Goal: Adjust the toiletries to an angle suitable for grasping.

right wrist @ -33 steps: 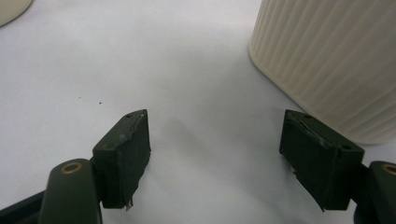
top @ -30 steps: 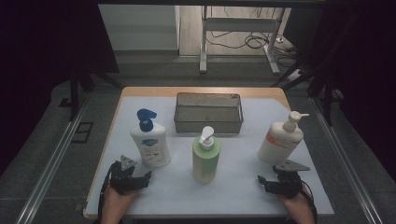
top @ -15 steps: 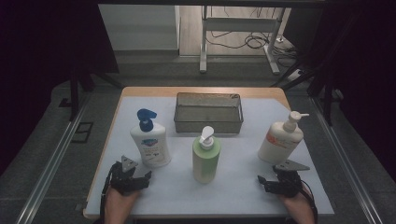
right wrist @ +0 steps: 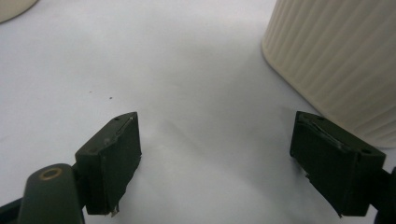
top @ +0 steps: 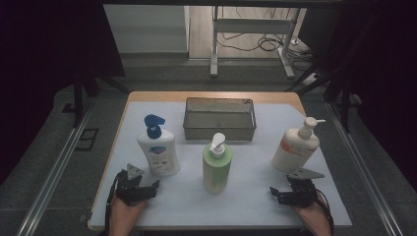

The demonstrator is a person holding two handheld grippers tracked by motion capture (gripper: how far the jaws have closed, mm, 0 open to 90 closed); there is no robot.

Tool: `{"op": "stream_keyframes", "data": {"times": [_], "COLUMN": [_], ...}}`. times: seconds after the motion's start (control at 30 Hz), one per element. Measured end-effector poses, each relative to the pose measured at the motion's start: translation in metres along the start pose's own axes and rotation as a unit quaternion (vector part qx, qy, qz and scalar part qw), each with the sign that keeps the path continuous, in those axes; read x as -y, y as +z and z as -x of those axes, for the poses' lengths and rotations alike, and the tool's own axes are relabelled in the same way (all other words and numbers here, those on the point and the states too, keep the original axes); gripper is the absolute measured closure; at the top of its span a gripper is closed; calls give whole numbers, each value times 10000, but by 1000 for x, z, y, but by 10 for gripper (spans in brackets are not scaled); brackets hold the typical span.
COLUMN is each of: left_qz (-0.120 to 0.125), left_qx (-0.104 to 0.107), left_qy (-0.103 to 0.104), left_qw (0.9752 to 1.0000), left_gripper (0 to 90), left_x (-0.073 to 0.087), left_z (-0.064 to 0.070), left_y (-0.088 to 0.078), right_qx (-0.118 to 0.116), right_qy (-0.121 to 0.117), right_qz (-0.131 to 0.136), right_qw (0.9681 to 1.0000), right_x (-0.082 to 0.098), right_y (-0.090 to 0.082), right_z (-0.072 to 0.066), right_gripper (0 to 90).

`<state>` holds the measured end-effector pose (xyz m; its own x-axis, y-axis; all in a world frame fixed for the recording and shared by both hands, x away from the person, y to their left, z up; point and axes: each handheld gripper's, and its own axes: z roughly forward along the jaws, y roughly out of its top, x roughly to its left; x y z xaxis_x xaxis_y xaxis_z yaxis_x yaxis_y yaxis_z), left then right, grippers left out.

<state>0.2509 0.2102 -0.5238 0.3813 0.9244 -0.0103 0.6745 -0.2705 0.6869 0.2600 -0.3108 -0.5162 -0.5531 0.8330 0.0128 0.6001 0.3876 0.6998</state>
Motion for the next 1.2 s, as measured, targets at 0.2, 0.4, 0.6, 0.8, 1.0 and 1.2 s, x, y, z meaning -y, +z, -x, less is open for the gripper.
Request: {"op": "stream_keyframes", "data": {"times": [0.2, 0.4, 0.6, 0.8, 1.0, 1.2], "left_qz": [1, 2, 4, 8, 10, 11], "left_qx": [4, 5, 3, 0, -1, -2], "left_qy": [-3, -6, -1, 2, 4, 5], "left_qw": [10000, 10000, 10000, 10000, 10000, 10000], "left_gripper": [155, 155, 155, 155, 156, 156], "left_x": [0, 0, 0, 0, 0, 0], "left_z": [0, 0, 0, 0, 0, 0], "left_y": [0, 0, 0, 0, 0, 0], "right_qx": [-110, -125, -141, -51, -85, -7], "right_qy": [41, -10, -35, -28, 223, 309], "right_qz": [-13, -61, -66, -14, 78, 207], "right_qw": [9999, 9999, 9999, 10000, 9997, 9993], "right_x": [1, 2, 4, 5, 6, 3], "right_y": [-4, -9, -14, -21, -31, -41], "right_z": [1, 2, 6, 9, 17, 22], "right_gripper": [165, 152, 161, 239, 326, 377]}}
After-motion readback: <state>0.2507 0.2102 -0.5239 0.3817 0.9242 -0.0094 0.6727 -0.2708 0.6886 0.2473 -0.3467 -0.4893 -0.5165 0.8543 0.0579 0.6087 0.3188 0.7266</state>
